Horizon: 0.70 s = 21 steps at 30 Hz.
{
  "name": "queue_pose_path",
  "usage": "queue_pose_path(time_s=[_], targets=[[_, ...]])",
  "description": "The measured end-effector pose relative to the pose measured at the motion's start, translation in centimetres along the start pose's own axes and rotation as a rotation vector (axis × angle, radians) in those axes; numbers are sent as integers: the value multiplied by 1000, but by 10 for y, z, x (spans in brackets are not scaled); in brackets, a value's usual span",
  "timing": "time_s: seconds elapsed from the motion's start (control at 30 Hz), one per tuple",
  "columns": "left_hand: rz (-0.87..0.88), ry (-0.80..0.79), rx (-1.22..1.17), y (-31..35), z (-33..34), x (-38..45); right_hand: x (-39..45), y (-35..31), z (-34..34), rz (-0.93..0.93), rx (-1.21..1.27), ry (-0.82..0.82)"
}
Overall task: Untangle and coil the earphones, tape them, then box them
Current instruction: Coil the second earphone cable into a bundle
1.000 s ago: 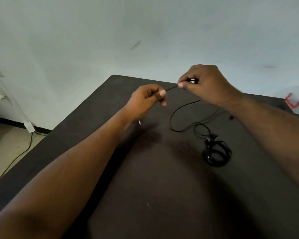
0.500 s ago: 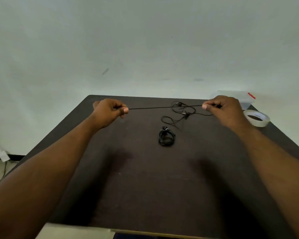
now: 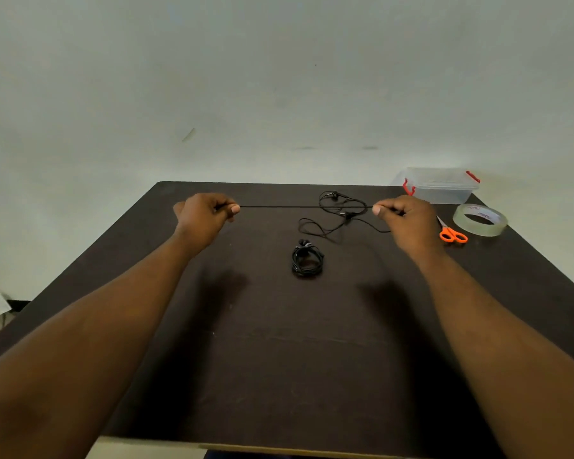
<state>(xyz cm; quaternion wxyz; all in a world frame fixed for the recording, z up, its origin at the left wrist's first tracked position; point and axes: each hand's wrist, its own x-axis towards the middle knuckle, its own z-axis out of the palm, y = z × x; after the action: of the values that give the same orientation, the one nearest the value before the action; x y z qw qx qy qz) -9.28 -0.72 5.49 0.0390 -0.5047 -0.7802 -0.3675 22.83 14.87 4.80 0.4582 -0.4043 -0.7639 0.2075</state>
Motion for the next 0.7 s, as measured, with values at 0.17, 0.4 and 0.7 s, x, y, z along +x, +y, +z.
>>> queue_pose_path(time_s=[0.17,0.4,0.7], targets=[[-285,-10,-2,-27,29,-5,-12,-13,58,-11,64,48],[-32,-35,-432,17,41,-13,-17,-27,101,-179,9,-35],[35,-182,-666,69,48,-10,-5,-67,83,-254,84,-49]])
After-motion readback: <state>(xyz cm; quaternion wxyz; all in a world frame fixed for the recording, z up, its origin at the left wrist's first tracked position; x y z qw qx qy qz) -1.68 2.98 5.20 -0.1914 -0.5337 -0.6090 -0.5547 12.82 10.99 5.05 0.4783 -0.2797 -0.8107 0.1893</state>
